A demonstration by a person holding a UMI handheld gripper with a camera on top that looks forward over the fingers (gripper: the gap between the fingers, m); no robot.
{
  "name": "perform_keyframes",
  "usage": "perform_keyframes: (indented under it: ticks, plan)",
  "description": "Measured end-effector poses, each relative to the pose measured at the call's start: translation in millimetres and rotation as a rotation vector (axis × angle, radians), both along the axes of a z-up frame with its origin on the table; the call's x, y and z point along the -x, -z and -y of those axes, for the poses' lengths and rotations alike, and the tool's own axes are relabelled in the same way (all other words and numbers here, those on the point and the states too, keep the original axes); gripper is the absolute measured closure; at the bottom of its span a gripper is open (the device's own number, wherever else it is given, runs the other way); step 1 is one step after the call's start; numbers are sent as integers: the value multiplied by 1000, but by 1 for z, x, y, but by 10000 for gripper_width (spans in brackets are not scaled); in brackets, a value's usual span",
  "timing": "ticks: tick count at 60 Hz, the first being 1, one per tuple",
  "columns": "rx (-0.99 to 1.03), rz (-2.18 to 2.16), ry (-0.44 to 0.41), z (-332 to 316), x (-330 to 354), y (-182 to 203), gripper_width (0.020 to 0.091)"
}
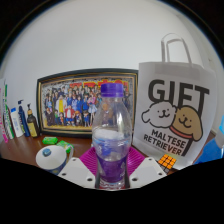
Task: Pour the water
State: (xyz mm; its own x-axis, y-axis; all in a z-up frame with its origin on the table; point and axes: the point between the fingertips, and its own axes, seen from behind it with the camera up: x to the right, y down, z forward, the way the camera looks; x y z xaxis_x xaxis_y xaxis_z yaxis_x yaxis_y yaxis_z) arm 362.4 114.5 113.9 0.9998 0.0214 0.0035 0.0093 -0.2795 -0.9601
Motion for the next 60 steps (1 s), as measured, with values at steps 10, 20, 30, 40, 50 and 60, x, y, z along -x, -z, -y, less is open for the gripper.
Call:
perform_keyframes:
  ticks: [10, 20, 30, 40, 50, 60]
  plan:
    - [6, -24, 12, 10, -1, 26, 737]
    - [0, -29, 26, 12, -2, 27, 597]
    - [117, -88, 63, 29, -1, 34, 257]
    - [196, -59, 144, 75, 3, 8, 246]
    - [249, -33, 188, 148, 37, -43, 245]
    - [290, 12, 211, 232, 90, -89, 248]
